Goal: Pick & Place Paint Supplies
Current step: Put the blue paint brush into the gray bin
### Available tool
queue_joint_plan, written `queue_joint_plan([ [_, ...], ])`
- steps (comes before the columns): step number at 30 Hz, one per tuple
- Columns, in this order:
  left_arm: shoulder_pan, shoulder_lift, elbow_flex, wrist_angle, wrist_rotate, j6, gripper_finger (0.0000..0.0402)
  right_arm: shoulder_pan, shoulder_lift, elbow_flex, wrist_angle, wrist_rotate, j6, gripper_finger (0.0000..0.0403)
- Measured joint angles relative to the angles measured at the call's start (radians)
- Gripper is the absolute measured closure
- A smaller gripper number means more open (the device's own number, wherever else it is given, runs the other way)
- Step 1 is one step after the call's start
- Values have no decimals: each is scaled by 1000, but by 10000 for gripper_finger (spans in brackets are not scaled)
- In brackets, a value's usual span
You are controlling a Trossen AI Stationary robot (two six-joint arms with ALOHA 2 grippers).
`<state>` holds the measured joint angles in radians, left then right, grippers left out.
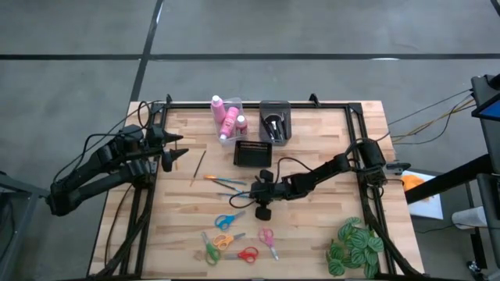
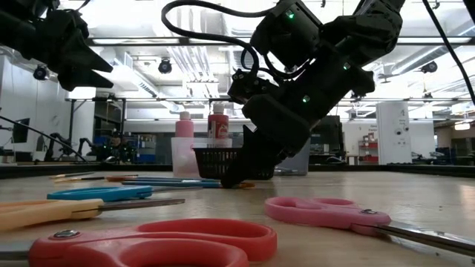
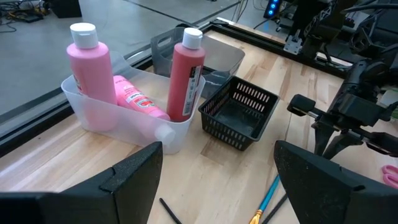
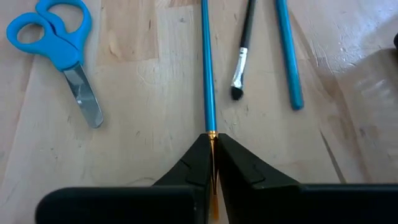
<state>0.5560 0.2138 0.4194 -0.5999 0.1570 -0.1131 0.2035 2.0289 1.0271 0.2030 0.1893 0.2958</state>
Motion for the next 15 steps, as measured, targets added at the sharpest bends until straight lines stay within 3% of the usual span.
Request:
queue_joint_plan([
  [15, 0, 0, 0, 0, 0, 0, 91, 0, -2, 0, -4, -4, 10, 385],
])
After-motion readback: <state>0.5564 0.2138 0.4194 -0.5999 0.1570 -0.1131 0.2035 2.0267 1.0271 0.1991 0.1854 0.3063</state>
